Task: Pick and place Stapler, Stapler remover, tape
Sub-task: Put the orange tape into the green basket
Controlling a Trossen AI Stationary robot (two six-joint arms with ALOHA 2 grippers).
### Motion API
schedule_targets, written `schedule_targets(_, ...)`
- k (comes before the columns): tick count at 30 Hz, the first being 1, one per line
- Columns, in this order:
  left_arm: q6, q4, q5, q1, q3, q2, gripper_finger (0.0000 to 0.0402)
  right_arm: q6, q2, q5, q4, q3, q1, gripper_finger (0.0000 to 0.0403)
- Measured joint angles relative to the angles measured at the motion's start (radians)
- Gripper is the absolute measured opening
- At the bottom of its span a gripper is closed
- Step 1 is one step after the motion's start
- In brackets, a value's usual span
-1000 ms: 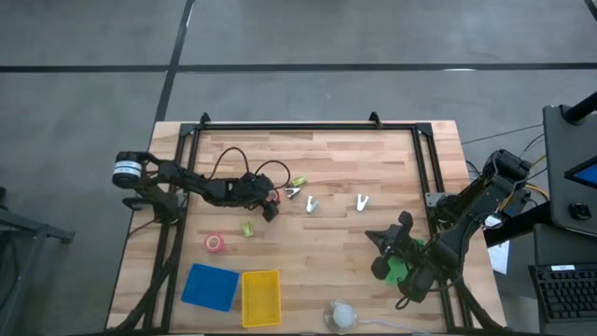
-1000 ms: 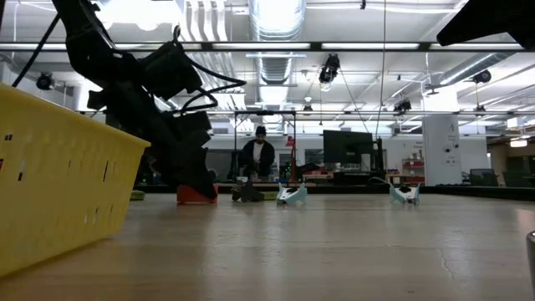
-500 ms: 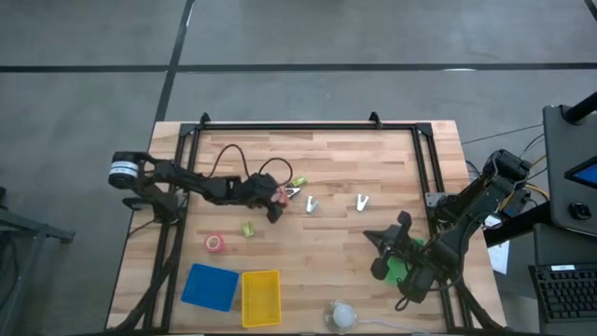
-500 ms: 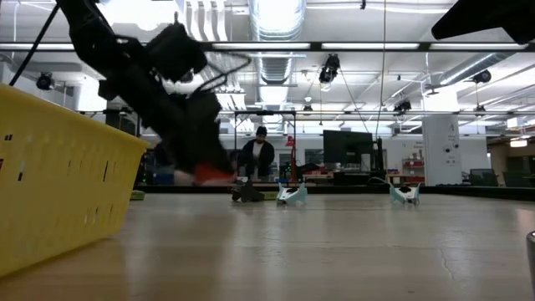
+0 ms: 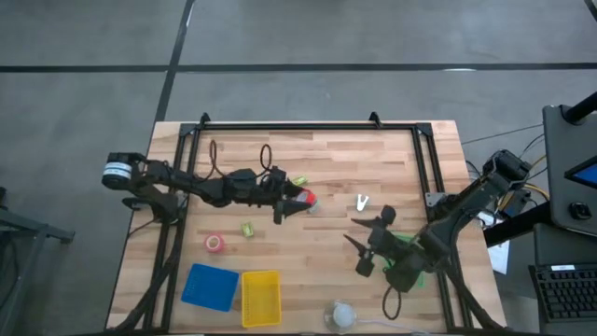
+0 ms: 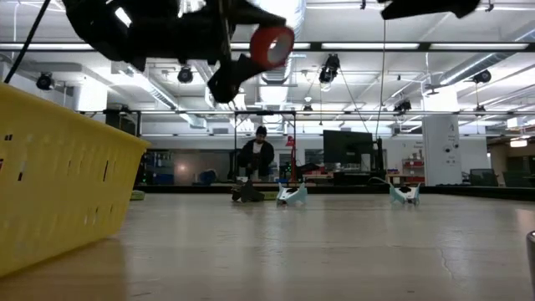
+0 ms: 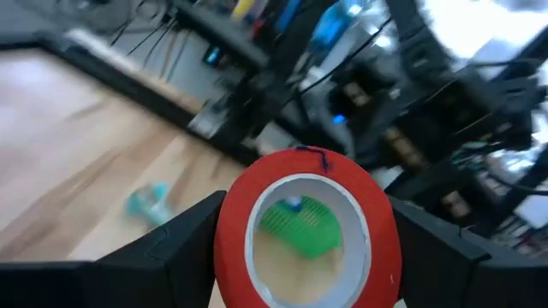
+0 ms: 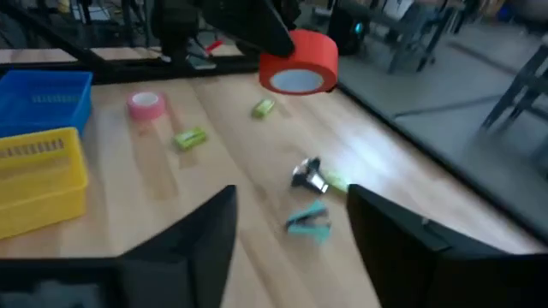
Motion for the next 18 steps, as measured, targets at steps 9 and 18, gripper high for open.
schedule_targets(9, 0.011, 0.108, -0.005, -0.031, 0.065, 0.0, 0.028, -0.428, 0.0, 0.053, 0.253, -0.005, -0.094, 0.0337)
schedule_targets(18, 0.029, 0.107, -0.008, -0.037, 0.132, 0.011, 0.0281, -0.692, 0.021, 0.044, 0.509, -0.009, -0.168, 0.0363)
